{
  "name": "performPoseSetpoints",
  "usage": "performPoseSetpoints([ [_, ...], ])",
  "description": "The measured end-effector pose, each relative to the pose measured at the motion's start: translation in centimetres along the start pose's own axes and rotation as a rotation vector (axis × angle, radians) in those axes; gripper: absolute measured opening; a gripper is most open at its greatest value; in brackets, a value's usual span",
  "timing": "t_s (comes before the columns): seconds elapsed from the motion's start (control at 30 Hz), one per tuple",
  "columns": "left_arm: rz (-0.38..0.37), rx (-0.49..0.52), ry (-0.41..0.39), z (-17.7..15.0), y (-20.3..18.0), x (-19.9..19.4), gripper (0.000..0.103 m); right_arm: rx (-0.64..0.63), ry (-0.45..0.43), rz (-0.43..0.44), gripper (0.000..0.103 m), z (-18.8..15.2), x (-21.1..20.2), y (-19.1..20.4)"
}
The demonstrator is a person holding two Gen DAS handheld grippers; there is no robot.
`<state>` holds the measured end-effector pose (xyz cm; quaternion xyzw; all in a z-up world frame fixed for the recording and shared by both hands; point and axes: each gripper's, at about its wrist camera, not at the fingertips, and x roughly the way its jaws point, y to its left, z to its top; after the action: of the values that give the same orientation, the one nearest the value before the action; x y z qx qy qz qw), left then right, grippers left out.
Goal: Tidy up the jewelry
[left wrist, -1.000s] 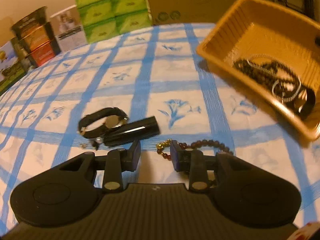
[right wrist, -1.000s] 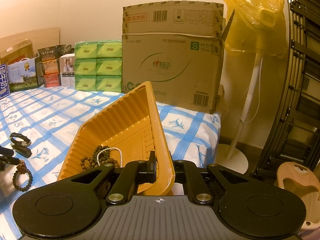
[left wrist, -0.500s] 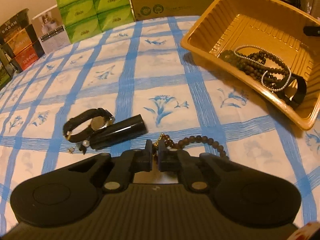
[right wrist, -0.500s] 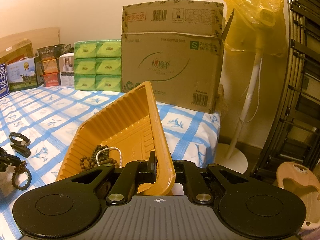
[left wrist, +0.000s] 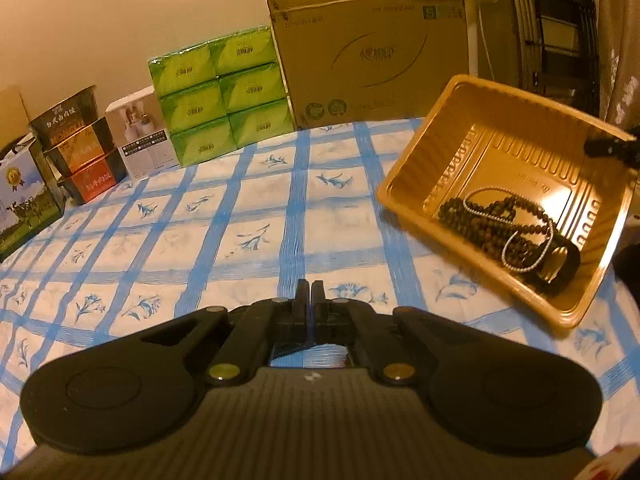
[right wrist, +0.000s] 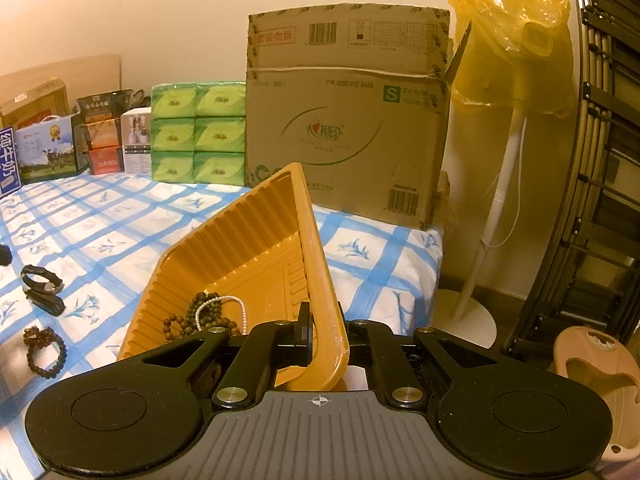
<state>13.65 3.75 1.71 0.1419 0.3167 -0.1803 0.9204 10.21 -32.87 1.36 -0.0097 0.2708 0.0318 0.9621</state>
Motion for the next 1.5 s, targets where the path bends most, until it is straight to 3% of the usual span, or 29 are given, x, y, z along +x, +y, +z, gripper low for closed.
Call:
performPoseSetpoints([
  [0.07,-0.008,-0.010,0.024,-0.4,0.2,0.4,0.000,-0.002,-0.002,0.000,0.007,0.0,-0.1,0.2],
  [0.23,-0.009,-0.063,0.115,-3.5,0.3,2.5,0.011,-0.002,-0.002,-0.001,0.007,0.1,-0.1,0.3],
  [0.47,-0.034,-0.023,0.180,-6.3,-0.3,5.2,0.011,-0.003,0.003,-0.006,0.007,0.1,-0.1,0.1],
  [0.67,-0.037,0.015,0.207,-6.2,-0.8,6.4,0.013,-0.004,0.004,-0.006,0.007,0.1,0.0,0.1],
  [0.73,-0.045,0.009,0.216,-5.8,-0.7,6.3,0.006,-0.004,0.004,-0.006,0.007,0.1,0.0,0.1],
  [1.23,-0.009,0.014,-0.022,1.3,-0.4,-1.7,0.005,-0.007,-0.003,-0.002,0.007,0.0,0.0,0.1],
  [1.5,-0.047,0.031,-0.079,4.4,-2.1,-3.6,0.005,-0.007,-0.008,0.001,0.007,0.0,-0.2,0.3],
])
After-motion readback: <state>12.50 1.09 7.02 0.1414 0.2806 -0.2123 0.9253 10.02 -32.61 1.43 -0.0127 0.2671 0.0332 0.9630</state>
